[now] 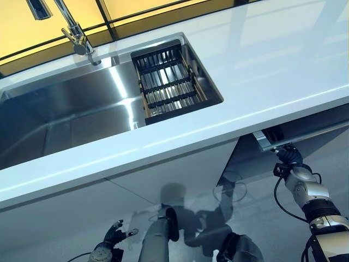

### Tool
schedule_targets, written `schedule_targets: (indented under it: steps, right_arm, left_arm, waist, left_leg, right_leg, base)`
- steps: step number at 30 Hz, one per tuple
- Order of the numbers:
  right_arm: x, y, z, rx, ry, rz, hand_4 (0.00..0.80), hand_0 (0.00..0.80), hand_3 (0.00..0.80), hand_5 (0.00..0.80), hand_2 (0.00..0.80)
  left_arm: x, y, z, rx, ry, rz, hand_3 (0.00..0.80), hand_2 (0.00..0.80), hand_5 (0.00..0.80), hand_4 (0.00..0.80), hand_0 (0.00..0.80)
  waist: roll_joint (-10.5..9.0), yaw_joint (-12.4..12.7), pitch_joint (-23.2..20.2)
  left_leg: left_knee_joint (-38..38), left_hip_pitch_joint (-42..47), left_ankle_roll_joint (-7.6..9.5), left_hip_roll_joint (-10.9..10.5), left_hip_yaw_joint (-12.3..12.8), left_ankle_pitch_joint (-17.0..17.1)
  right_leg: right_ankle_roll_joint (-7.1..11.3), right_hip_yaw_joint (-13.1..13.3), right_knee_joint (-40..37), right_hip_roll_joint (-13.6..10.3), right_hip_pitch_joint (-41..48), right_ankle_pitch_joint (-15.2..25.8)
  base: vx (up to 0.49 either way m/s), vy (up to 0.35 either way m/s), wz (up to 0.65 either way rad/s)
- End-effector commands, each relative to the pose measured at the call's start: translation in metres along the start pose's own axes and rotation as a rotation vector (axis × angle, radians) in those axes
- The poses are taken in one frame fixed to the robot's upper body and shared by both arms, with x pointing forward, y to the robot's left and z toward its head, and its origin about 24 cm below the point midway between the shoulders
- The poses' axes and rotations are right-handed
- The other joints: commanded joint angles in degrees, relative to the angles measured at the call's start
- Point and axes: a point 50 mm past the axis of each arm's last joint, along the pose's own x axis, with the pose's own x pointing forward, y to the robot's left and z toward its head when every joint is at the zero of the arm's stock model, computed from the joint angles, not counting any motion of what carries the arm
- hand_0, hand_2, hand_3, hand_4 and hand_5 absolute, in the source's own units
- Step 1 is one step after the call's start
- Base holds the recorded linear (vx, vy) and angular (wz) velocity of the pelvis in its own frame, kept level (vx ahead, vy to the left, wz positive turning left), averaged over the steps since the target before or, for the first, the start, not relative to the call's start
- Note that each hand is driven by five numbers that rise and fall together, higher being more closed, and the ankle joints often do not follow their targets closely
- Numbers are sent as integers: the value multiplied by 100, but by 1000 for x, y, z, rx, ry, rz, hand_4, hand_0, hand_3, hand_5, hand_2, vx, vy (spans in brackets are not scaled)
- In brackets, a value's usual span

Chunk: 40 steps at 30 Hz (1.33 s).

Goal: Take plates into dishwasher

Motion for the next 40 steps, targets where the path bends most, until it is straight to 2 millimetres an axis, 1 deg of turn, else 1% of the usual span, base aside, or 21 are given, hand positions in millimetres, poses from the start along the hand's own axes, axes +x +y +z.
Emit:
schedule_targets:
  steps: [1, 2, 4, 6, 7, 8, 9, 11, 12, 13, 14, 15, 16, 17, 22, 26, 27, 33, 40]
  right_arm:
    - [4, -18, 23, 121, -71, -60, 0, 0, 0, 0, 0]
    - [2, -24, 13, 129, -47, -76, 0, 0, 0, 0, 0]
    - [1, -32, 2, 145, -24, -103, 0, 0, 0, 0, 0]
    - [-3, -47, -18, 176, 17, -151, 0, 0, 0, 0, 0]
    - [-3, -49, -20, 181, 21, -156, 0, 0, 0, 0, 0]
    - [-5, -54, -28, 194, 36, -171, 0, 0, 0, 0, 0]
    - [-9, -60, -40, 211, 59, -195, 0, 0, 0, 0, 0]
    - [-12, -67, -49, 221, 80, -216, 0, 0, 0, 0, 0]
    - [-16, -74, -60, 231, 107, -238, 0, 0, 0, 0, 0]
    - [-16, -75, -61, 232, 110, -242, 0, 0, 0, 0, 0]
    - [-21, -84, -73, 241, 139, -274, 0, 0, 0, 0, 0]
    - [-24, -88, -80, 245, 156, -290, 0, 0, 0, 0, 0]
    - [-24, -89, -80, 246, 156, -290, 0, 0, 0, 0, 0]
    - [-31, -97, -93, 253, 189, -320, 0, 0, 0, 0, 0]
    - [-46, -113, -119, 268, 264, -396, 0, 0, 0, 0, 0]
    - [-64, -131, -142, 257, 336, -463, 0, 0, 0, 0, 0]
    - [-70, -139, -149, 253, 357, -483, 0, 0, 0, 0, 0]
    - [-94, -163, -170, 244, 432, -568, 0, 0, 0, 0, 0]
    - [-110, -173, -183, 245, 465, -604, 0, 0, 0, 0, 0]
  left_arm:
    - [-1, 28, 10, -23, -59, 96, 0, 0, 0, 0, 0]
    - [-1, 30, 11, -29, -62, 104, 0, 0, 0, 0, 0]
    - [-1, 32, 13, -33, -67, 111, 0, 0, 0, 0, 0]
    - [-1, 36, 15, -36, -74, 121, 0, 0, 0, 0, 0]
    - [-1, 36, 15, -37, -74, 122, 0, 0, 0, 0, 0]
    - [-1, 38, 15, -41, -75, 126, 0, 0, 0, 0, 0]
    - [-1, 41, 15, -49, -74, 131, 0, 0, 0, 0, 0]
    - [-1, 43, 15, -55, -73, 135, 0, 0, 0, 0, 0]
    - [-1, 44, 16, -66, -71, 138, 0, 0, 0, 0, 0]
    - [-1, 44, 16, -68, -71, 139, 0, 0, 0, 0, 0]
    - [-1, 45, 16, -77, -71, 140, 0, 0, 0, 0, 0]
    - [-1, 46, 15, -83, -68, 141, 0, 0, 0, 0, 0]
    - [-1, 46, 15, -83, -68, 140, 0, 0, 0, 0, 0]
    - [-1, 47, 14, -96, -63, 143, 0, 0, 0, 0, 0]
    - [-1, 52, 11, -126, -40, 149, 0, 0, 0, 0, 0]
    - [-2, 54, 3, -141, -11, 146, 0, 0, 0, 0, 0]
    - [-3, 55, 0, -144, -2, 144, 0, 0, 0, 0, 0]
    - [-6, 55, -12, -155, 37, 139, 0, 0, 0, 0, 0]
    - [-10, 54, -23, -161, 70, 144, 0, 0, 0, 0, 0]
  waist:
    - [-192, 103, 104]
    - [-197, 70, 104]
    - [-198, 48, 110]
    - [-203, 13, 103]
    - [-205, 7, 101]
    - [-208, -12, 94]
    - [-216, -36, 76]
    - [-222, -56, 58]
    - [-229, -80, 34]
    - [-229, -81, 30]
    - [-237, -97, 0]
    - [-239, -106, -19]
    - [-238, -104, -19]
    - [-254, -142, -49]
    - [-292, -217, -146]
    - [-297, -278, -223]
    - [-292, -292, -242]
    - [-260, -367, -298]
    - [-247, -428, -375]
  left_leg:
    - [-563, 178, -427, 82, 68, 549]
    - [-637, 174, -464, 107, 75, 623]
    - [-729, 165, -511, 141, 72, 725]
    - [-929, 164, -598, 196, 77, 906]
    - [-966, 163, -610, 203, 79, 937]
    - [-1055, 164, -644, 220, 82, 1015]
    - [-1205, 176, -696, 243, 85, 1129]
    - [-1311, 179, -733, 268, 93, 1227]
    - [-1437, 187, -771, 281, 110, 1314]
    - [-1459, 192, -776, 282, 112, 1327]
    - [-1571, 217, -803, 291, 129, 1390]
    - [-1627, 242, -819, 299, 137, 1423]
    - [-1631, 245, -820, 300, 137, 1426]
    - [-1711, 287, -842, 317, 161, 1468]
    - [-1929, 422, -882, 366, 215, 1572]
    - [-2094, 548, -906, 423, 247, 1663]
    - [-2139, 582, -915, 446, 256, 1690]
    - [-2267, 748, -941, 538, 293, 1750]
    - [-2316, 879, -946, 582, 322, 1753]
  right_leg:
    - [306, 609, -478, -125, 650, 826]
    - [296, 611, -557, -46, 663, 792]
    - [289, 599, -643, 41, 691, 762]
    - [283, 566, -831, 200, 776, 745]
    - [282, 561, -866, 229, 790, 745]
    - [283, 547, -950, 298, 828, 745]
    - [289, 534, -1085, 403, 899, 740]
    - [272, 528, -1171, 480, 943, 741]
    - [251, 519, -1286, 554, 1001, 744]
    - [247, 518, -1305, 565, 1013, 746]
    - [225, 505, -1410, 629, 1084, 743]
    - [213, 497, -1459, 665, 1119, 747]
    - [212, 496, -1464, 667, 1123, 749]
    - [188, 501, -1543, 721, 1182, 746]
    - [153, 524, -1698, 842, 1347, 719]
    - [131, 559, -1768, 911, 1461, 695]
    - [123, 572, -1776, 928, 1496, 679]
    - [108, 606, -1751, 966, 1597, 609]
    - [91, 652, -1736, 994, 1664, 559]
  base:
    - [-90, -86, -7]
    - [-99, -97, -10]
    - [-83, -92, -9]
    - [-93, -114, -7]
    - [-86, -97, -5]
    - [-71, -91, -6]
    - [-72, -93, -9]
    - [-67, -82, -7]
    - [-67, -71, -5]
    - [-88, -86, -8]
    - [-64, -67, -9]
    - [-61, -64, -7]
    - [-54, -62, -2]
    - [-42, -48, 3]
    - [-22, -44, -2]
    - [23, -24, -5]
    - [37, -10, -5]
    - [30, -5, -1]
    - [21, -3, -1]
